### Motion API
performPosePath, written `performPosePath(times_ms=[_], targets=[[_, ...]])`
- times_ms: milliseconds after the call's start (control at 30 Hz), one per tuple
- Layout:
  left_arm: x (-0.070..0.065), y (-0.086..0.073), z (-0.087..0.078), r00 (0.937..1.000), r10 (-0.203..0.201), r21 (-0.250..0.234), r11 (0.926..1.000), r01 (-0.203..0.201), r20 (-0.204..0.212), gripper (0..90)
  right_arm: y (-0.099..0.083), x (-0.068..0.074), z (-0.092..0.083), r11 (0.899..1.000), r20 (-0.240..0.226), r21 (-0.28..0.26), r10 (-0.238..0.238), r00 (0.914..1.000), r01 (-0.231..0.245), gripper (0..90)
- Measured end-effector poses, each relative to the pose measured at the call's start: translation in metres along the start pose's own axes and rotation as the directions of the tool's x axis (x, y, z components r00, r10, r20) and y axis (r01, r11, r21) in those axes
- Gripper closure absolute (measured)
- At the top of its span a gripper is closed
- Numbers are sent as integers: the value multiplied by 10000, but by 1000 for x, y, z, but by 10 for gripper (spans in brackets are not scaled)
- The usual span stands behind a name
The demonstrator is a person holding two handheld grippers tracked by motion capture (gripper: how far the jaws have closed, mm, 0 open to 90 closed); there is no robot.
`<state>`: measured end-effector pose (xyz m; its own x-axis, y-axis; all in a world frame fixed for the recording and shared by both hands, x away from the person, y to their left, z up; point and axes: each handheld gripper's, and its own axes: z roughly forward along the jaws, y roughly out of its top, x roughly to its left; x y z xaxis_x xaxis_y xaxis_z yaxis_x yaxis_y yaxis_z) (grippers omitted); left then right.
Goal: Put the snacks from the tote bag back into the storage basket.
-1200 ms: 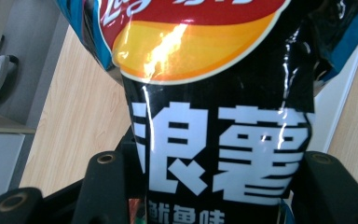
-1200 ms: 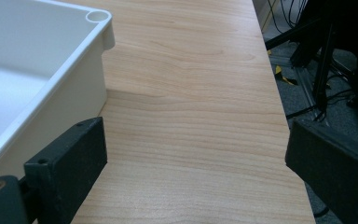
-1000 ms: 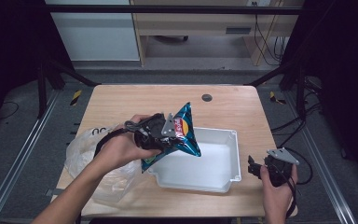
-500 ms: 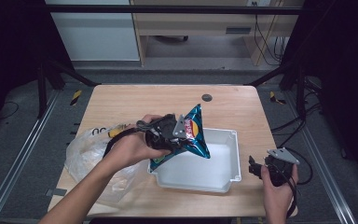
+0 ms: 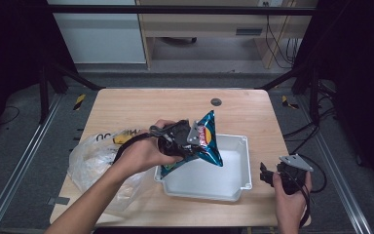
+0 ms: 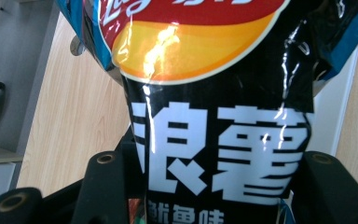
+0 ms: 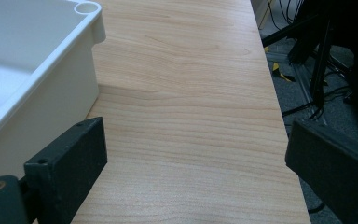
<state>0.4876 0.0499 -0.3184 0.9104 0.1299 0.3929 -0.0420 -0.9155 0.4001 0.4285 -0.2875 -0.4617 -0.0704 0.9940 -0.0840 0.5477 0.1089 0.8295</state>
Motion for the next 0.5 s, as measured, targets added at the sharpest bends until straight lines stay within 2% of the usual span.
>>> performPosePath(times_ms=[500], targets=[[-3, 8, 17, 9993, 269, -194, 9995, -264, 258, 473, 0, 0, 1, 10000, -27, 0, -57, 10000, 57, 59]])
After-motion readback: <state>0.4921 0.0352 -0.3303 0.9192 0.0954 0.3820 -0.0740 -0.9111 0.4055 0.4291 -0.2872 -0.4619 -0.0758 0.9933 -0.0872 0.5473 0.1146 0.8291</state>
